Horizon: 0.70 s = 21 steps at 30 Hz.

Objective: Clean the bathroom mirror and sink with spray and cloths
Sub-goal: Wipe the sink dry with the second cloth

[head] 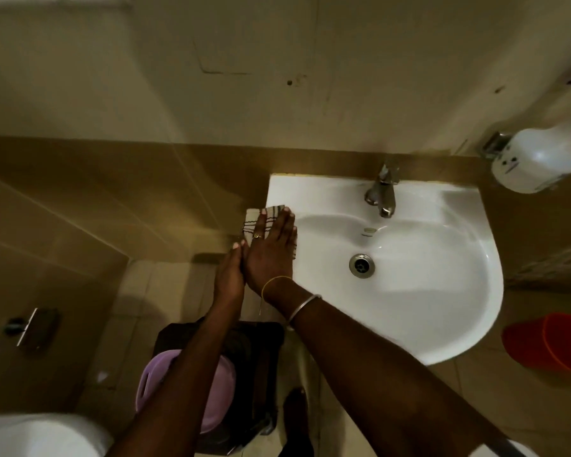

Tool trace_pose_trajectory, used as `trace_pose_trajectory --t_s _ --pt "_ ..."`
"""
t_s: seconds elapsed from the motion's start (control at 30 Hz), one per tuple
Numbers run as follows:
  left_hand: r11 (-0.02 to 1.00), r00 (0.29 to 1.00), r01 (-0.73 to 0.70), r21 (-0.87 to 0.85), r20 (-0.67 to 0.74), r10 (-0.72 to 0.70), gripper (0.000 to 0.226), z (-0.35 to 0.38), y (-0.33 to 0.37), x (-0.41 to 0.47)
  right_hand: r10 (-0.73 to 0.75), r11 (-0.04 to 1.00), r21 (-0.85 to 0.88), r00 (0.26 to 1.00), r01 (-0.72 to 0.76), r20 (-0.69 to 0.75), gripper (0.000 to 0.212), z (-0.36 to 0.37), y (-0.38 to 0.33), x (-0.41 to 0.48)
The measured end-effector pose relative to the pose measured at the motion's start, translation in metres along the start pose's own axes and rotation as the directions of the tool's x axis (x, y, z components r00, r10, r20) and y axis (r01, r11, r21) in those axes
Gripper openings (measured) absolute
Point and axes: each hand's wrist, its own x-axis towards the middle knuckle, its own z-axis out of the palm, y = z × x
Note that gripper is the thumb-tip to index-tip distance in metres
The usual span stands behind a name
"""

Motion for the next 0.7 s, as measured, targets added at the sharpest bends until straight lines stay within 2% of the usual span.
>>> trace_pose_trajectory --t_s 0.17,0.37,0.57,0.7 --pt "0.999 0.998 -0.011 0.044 0.057 0.008 0.044 0.023 0.022 0.034 -0.008 1.000 -0.024 1.000 0.007 -0.013 0.079 -0.012 0.009 0.045" --pt "0.995 0.997 -0.064 0.080 0.054 0.060 0.031 0.053 0.044 0.055 -0.021 0.998 -0.058 0.998 0.017 -0.062 0.075 -0.021 0.028 0.086" --pt "0.967 0.983 -0.182 0.180 -0.005 0.186 0.035 0.067 0.049 0.059 -0.079 0.995 -0.076 0.989 0.070 -0.127 0.073 -0.029 0.060 0.091" --pt "0.956 0.975 -0.208 0.208 -0.034 0.219 0.038 0.075 0.048 0.054 -0.052 0.989 -0.143 0.974 0.020 -0.222 0.072 -0.041 0.103 0.082"
